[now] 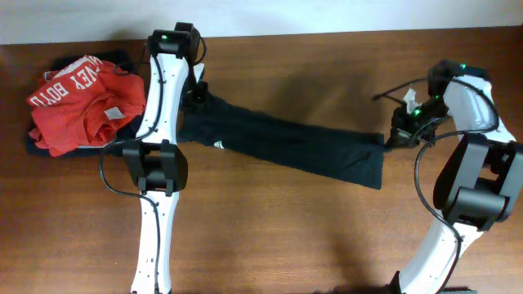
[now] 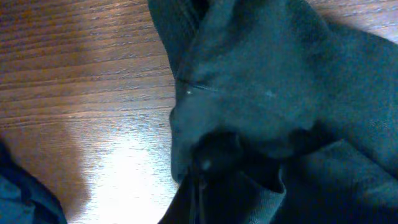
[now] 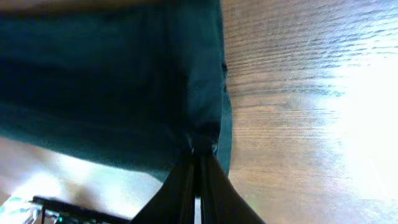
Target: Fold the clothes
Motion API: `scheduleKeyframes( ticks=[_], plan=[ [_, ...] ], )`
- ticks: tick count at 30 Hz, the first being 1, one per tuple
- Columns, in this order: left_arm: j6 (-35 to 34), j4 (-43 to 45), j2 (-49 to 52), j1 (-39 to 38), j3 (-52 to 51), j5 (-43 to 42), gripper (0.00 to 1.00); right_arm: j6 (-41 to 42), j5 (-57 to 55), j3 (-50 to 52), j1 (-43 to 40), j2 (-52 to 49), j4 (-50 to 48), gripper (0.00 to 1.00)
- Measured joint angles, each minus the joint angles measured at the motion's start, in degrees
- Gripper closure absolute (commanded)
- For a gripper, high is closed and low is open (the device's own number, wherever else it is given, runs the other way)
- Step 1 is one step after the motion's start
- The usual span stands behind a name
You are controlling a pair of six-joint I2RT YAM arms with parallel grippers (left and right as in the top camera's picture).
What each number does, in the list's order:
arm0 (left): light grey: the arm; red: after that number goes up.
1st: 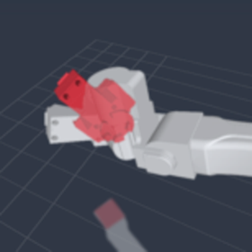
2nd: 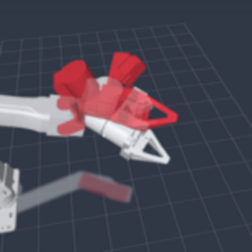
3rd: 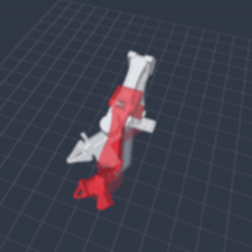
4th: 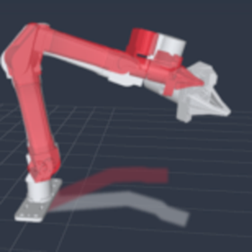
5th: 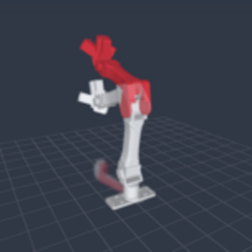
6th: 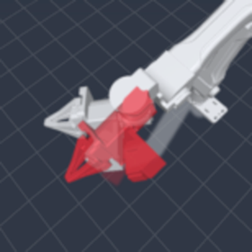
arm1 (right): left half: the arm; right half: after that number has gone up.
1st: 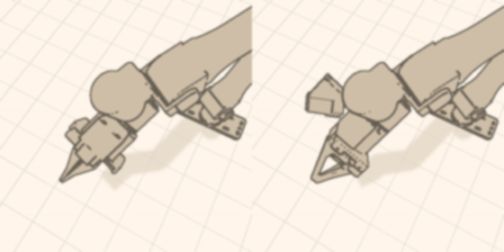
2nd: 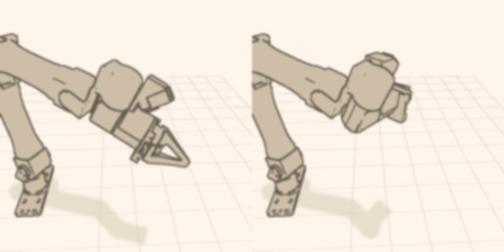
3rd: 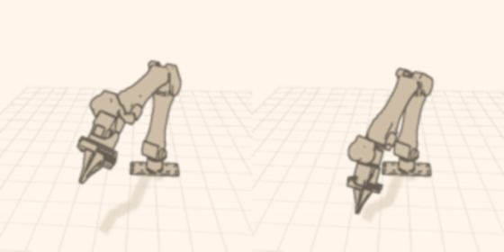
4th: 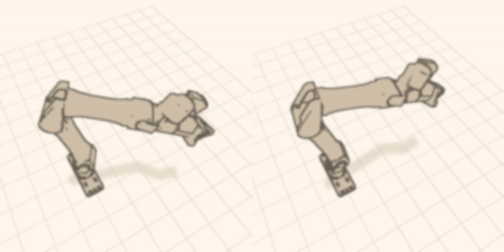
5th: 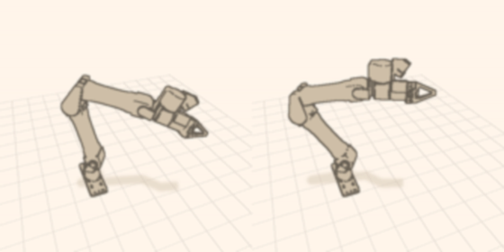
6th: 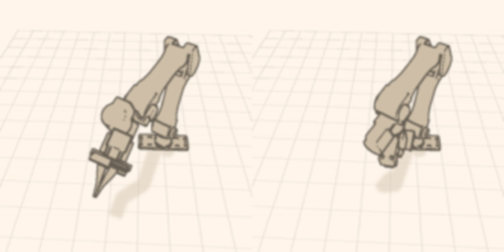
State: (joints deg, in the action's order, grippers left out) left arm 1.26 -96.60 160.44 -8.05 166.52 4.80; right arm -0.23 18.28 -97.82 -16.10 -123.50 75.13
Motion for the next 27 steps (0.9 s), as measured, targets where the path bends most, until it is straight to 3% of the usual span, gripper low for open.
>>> scheduleKeyframes(
  ticks=[3,5,8,11,17,27],
  plan=[
    [0.0,0.0,0.0,0.0,0.0,0.2,0.55,0.2,-0.1,1.1,0.0,0.0,-0.1,0.86],
    [-0.1,0.0,0.0,-0.1,0.0,0.2,0.39,0.2,-0.2,1.1,0.0,0.0,-0.1,0.79],
    [-0.6,0.0,0.0,-0.2,0.0,0.2,0.29,0.1,-0.5,1.1,0.0,0.0,0.0,0.71],
    [-0.6,0.0,0.0,-0.2,0.0,0.3,0.25,0.0,-0.5,1.1,0.0,0.0,0.2,0.59],
    [-0.6,0.0,0.0,0.2,0.0,0.4,0.15,0.0,-0.5,1.1,0.0,0.0,0.3,0.50],
    [-1.9,0.3,-0.2,5.3,2.2,0.3,0.14,-1.1,0.9,1.1,-2.3,0.0,-1.6,0.46]
  ],
)
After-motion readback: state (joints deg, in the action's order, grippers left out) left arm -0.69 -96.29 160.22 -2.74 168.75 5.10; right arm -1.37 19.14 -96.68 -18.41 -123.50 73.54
